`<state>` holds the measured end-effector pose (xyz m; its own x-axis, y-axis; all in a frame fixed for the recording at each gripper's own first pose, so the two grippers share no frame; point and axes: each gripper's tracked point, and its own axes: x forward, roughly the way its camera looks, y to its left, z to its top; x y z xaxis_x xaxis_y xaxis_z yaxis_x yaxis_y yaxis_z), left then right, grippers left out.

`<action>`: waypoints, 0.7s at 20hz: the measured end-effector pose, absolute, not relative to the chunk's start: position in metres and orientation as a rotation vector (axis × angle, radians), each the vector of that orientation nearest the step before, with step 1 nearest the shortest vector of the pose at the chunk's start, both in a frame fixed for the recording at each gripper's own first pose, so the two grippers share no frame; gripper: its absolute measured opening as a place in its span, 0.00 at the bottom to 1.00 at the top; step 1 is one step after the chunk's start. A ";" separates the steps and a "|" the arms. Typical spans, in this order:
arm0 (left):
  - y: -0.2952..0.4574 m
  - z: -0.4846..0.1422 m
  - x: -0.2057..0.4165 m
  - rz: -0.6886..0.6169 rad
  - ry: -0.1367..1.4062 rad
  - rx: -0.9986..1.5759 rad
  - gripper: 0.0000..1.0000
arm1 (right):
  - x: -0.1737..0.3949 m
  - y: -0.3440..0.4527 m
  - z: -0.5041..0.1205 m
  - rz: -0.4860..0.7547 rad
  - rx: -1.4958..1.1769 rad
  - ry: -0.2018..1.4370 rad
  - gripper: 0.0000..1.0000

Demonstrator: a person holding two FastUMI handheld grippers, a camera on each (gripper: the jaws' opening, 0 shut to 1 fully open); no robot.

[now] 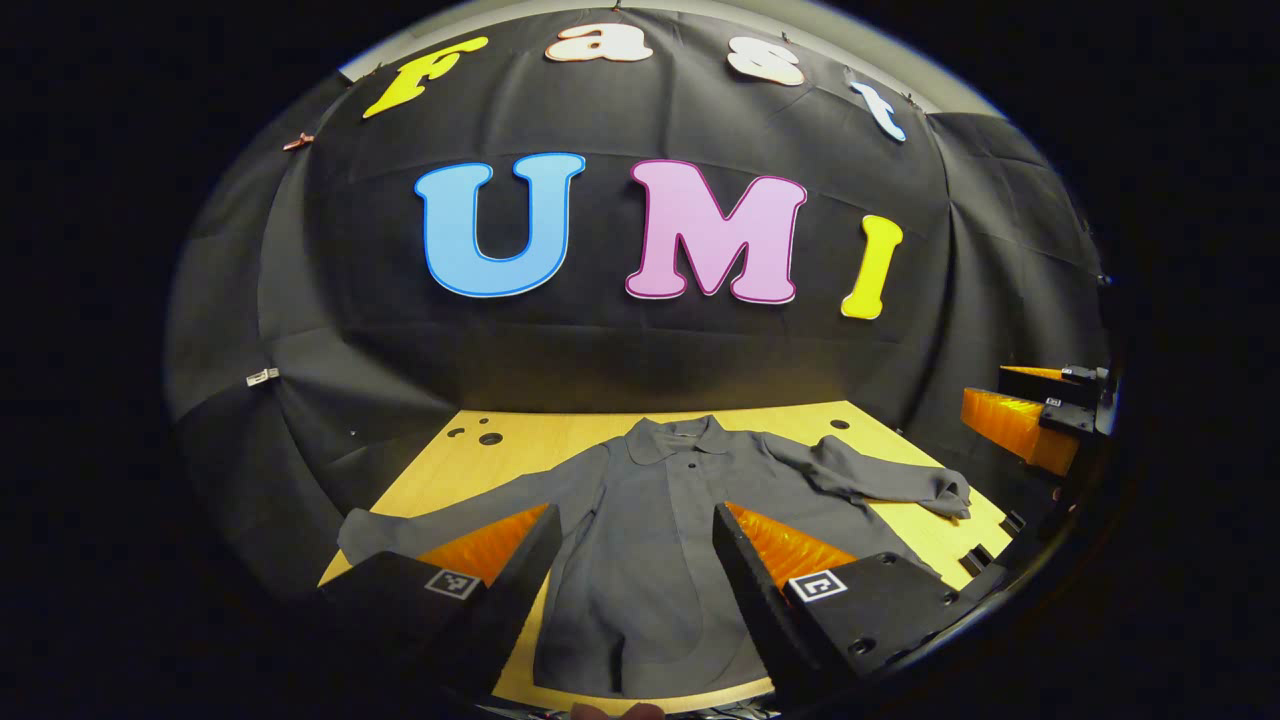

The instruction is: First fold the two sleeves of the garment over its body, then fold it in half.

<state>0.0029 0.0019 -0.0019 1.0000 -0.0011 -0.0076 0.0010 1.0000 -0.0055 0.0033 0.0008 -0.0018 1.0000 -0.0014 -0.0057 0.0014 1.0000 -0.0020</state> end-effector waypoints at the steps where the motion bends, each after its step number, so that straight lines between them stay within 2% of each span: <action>1: 0.002 -0.003 0.003 -0.002 0.009 -0.006 0.96 | 0.004 0.001 -0.002 -0.001 -0.003 0.007 0.98; 7: -0.004 0.007 0.007 -0.014 -0.014 -0.008 0.96 | 0.004 -0.007 -0.002 -0.014 0.007 0.012 0.98; 8: -0.008 0.012 0.009 -0.024 -0.020 -0.009 0.92 | 0.006 -0.013 -0.002 -0.025 0.014 0.014 0.98; 9: -0.013 0.014 0.013 -0.032 -0.025 -0.007 0.96 | 0.008 -0.022 -0.002 -0.042 0.020 0.014 0.98; 14: -0.048 0.020 0.027 -0.072 -0.022 -0.011 0.96 | 0.031 -0.104 -0.028 -0.169 0.045 0.080 0.98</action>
<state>0.0271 -0.0480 0.0197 0.9972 -0.0717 0.0227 0.0720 0.9973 -0.0106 0.0314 -0.1041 -0.0278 0.9825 -0.1665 -0.0835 0.1701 0.9847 0.0378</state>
